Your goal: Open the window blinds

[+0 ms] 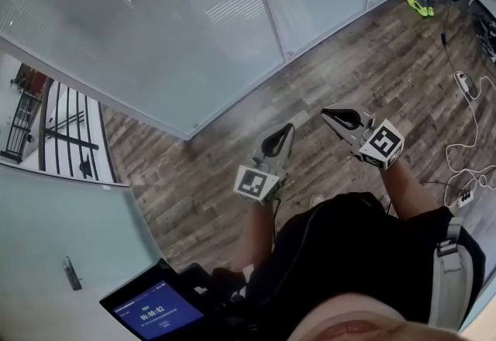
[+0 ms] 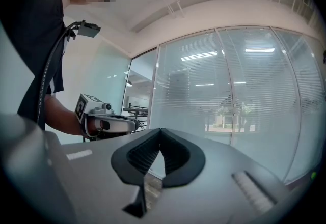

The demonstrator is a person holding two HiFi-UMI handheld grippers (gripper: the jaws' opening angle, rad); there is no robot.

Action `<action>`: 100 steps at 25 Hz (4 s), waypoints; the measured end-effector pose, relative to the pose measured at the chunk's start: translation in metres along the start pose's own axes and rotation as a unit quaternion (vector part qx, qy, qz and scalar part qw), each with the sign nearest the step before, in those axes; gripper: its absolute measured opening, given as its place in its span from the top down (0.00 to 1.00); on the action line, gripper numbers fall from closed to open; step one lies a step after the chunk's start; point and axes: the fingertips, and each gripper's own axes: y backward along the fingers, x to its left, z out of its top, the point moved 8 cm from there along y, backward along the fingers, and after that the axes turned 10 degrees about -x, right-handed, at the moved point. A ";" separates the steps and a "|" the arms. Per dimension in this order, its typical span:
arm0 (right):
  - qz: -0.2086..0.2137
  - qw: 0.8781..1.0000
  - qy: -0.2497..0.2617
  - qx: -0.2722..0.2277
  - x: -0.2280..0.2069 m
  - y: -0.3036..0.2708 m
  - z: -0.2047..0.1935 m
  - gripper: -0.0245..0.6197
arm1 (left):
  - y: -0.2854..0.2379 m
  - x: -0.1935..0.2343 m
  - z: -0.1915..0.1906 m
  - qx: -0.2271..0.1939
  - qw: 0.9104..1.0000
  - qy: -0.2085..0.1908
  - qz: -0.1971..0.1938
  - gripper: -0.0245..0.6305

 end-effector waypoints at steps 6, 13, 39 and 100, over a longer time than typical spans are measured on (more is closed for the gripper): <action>-0.013 1.000 0.004 0.011 0.006 -0.011 -0.009 0.95 | 0.007 0.019 -0.009 0.002 1.000 0.011 -0.009 0.96; -0.030 0.999 0.001 0.031 0.000 -0.016 -0.016 0.95 | 0.002 0.035 -0.017 -0.003 1.000 0.022 -0.009 0.96; 0.020 0.999 -0.039 0.005 -0.158 -0.043 -0.049 0.95 | -0.121 0.096 -0.066 0.029 0.998 0.022 0.052 0.96; 0.059 0.995 -0.084 -0.001 -0.317 -0.057 -0.073 0.95 | -0.265 0.148 -0.097 0.056 0.997 0.003 0.048 0.96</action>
